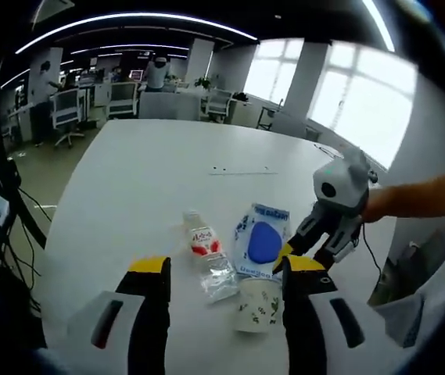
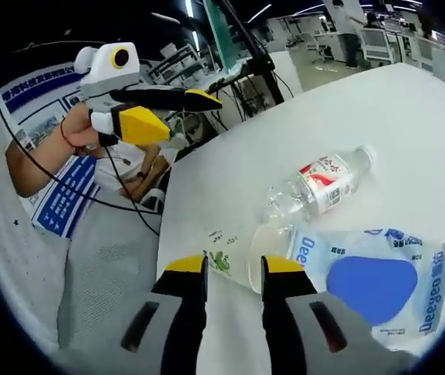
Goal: Arrange the tabletop items into an orderly group along one side of the table until the central work area is clear of visible clutter.
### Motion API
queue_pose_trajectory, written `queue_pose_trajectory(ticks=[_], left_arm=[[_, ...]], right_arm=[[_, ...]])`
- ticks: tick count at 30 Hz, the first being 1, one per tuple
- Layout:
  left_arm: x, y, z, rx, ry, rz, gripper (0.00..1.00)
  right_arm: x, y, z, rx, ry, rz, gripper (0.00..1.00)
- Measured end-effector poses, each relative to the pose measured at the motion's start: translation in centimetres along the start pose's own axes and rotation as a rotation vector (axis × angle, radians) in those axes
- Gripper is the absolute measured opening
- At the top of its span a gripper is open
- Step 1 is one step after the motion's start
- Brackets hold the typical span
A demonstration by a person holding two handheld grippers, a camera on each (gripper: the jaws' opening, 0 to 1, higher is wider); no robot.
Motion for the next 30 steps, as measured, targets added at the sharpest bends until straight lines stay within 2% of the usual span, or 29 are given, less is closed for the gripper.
queue_pose_trajectory(ticks=[6, 9, 14, 17, 22, 30], left_arm=[[0.4, -0.4, 0.3, -0.012, 0.003, 0.001, 0.57], [0.6, -0.7, 0.5, -0.019, 0.003, -0.002, 0.57], [0.9, -0.9, 0.5, -0.024, 0.005, -0.001, 0.57], [1.1, -0.9, 0.7, -0.026, 0.003, 0.0, 0.57], [1.2, -0.7, 0.7, -0.027, 0.004, 0.003, 0.57], [0.9, -0.5, 0.8, -0.03, 0.012, 0.002, 0.57]], right_arm=[[0.8, 1.2, 0.3, 0.043, -0.003, -0.027, 0.22], [1.2, 1.3, 0.4, 0.076, -0.007, -0.064, 0.21], [1.7, 1.4, 0.6, 0.088, -0.021, -0.094, 0.11], [1.6, 1.3, 0.6, 0.098, -0.021, -0.118, 0.07], [1.5, 1.1, 0.6, 0.105, -0.041, -0.136, 0.06], [1.1, -0.5, 0.3, 0.064, -0.073, -0.198, 0.0]])
Point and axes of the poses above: the point that each gripper's makers call its tool centre point, and the gripper's own axes: x roughly forward along the fingers, y roughly to its right, z roughly out of its underside, the point moved 10 cm from there along -x, roughly backward along the fingers, and after that the axes turned 6 degrees about y, right-handed, at the moved point
